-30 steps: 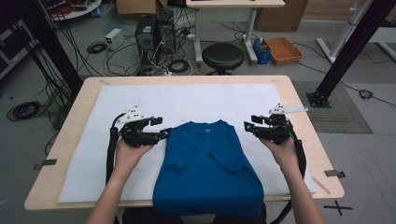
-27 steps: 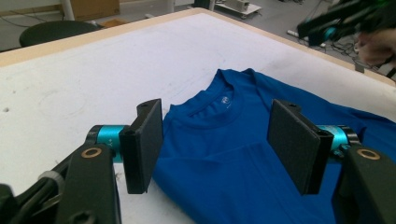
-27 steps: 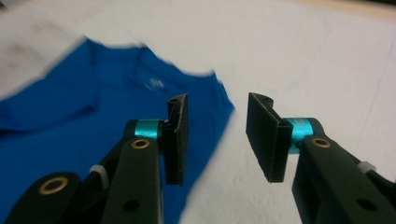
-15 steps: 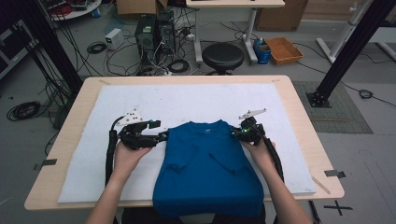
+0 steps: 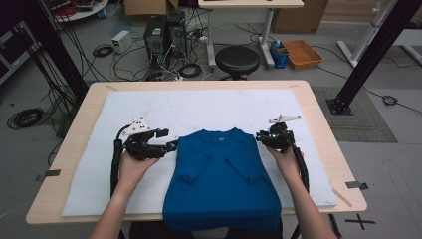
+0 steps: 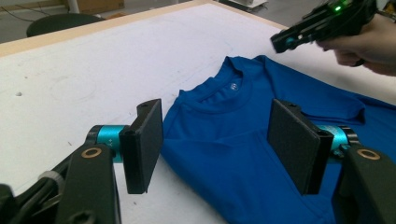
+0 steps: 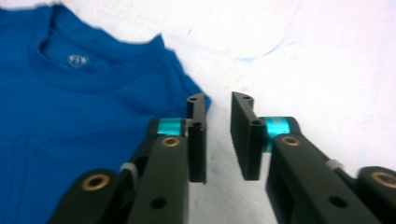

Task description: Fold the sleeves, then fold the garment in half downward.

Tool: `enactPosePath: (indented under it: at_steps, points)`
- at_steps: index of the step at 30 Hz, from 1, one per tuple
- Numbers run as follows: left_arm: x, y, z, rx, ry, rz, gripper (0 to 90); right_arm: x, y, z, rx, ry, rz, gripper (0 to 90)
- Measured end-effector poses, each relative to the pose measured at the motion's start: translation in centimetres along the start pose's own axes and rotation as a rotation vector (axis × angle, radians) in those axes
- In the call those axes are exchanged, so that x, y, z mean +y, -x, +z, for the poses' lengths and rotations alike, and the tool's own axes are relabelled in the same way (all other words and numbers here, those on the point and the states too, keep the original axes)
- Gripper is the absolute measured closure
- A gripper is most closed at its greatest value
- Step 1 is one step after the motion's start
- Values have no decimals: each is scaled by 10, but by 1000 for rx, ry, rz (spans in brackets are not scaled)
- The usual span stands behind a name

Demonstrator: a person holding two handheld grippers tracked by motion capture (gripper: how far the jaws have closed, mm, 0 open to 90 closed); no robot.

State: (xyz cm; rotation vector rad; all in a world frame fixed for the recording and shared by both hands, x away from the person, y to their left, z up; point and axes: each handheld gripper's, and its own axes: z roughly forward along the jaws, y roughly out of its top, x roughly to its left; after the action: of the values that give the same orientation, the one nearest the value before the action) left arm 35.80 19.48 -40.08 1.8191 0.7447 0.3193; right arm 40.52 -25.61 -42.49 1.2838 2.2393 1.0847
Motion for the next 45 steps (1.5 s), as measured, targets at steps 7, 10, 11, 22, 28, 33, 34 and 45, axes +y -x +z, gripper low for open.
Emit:
enactPosePath:
  at_steps: [7, 10, 11, 22, 28, 33, 34, 45]
  points:
    - [-1, -5, -4, 8, 8, 2, 363, 0, 14, -41, 29, 123, 20, 518]
    - [-1, -5, -5, 11, 4, 0, 362, -1, 17, -54, 22, 155, 5, 440]
    - [-1, -5, -5, 11, 4, 0, 362, -1, 19, -57, 33, 159, 7, 420]
    - [-3, -3, -5, 8, -5, 1, 362, -1, 28, -63, 67, 151, 45, 321]
    - [-7, -2, -6, 13, -25, -2, 362, 3, 31, -63, 62, 155, 51, 315]
    - [-5, -1, -6, 25, -17, -11, 362, 5, 30, -62, 72, 160, 41, 356]
    - [-4, -1, -6, 30, -15, -12, 362, 5, 29, -62, 77, 160, 41, 369]
    - [9, -21, 30, 54, -91, -136, 434, 16, 19, -35, 125, 155, 52, 578]
